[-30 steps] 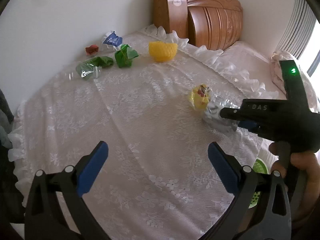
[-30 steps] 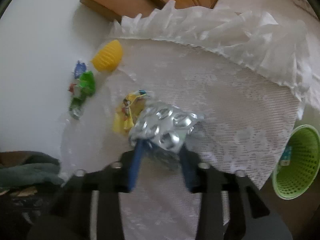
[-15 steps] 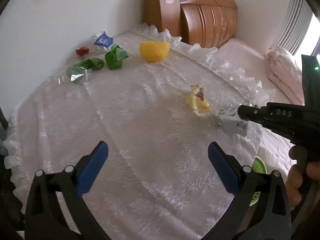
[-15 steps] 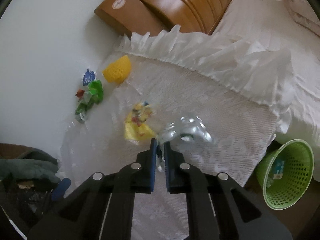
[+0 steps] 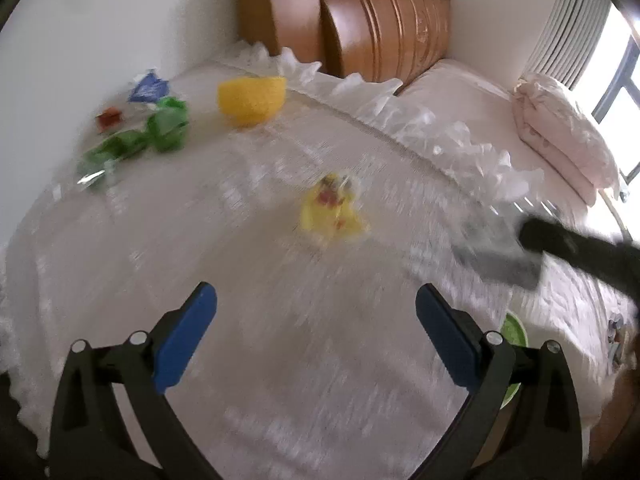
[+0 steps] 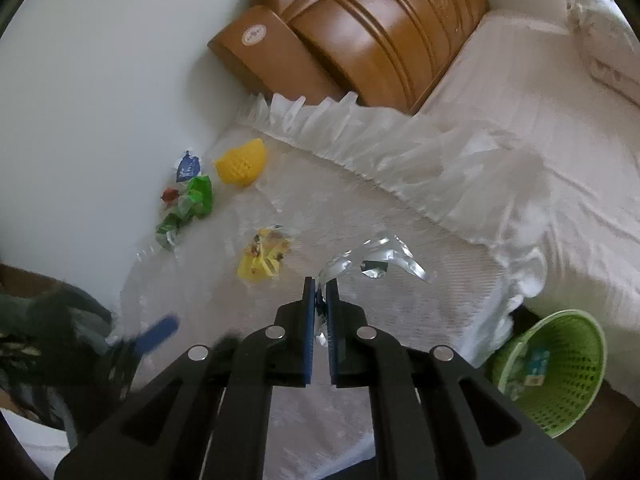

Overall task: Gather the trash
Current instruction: 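Grasp the silver blister pack with the right tool while the left tool grasps the yellow wrapper, then carry the blister pack and yellow wrapper to the wastebasket and open both tools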

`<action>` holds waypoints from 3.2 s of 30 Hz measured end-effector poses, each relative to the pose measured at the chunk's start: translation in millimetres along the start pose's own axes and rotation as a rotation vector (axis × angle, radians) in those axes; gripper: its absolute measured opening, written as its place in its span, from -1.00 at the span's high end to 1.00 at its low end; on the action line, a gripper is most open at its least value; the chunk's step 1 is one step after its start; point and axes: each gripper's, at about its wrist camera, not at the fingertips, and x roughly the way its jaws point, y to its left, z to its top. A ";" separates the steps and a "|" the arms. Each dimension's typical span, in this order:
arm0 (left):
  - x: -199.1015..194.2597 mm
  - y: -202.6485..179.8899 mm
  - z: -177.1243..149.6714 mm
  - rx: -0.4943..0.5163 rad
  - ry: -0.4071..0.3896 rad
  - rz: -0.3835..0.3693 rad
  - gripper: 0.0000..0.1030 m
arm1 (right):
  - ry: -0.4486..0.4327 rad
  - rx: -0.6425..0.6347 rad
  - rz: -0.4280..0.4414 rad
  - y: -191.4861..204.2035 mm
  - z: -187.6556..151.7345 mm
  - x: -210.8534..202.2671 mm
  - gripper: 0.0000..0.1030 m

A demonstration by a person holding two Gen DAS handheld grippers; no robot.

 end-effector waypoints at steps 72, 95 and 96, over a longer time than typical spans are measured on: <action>-54.3 -310.3 -78.1 0.444 0.072 -0.325 0.53 | 0.044 0.169 -0.587 -290.0 -117.8 -113.9 -0.95; -21.3 -370.3 -85.2 0.577 0.113 -0.297 -0.60 | 0.012 0.293 -0.611 -326.7 -122.3 -143.5 -0.95; -23.6 -369.7 -85.2 0.578 0.104 -0.301 -0.66 | 0.011 0.293 -0.612 -325.8 -122.4 -143.1 -0.95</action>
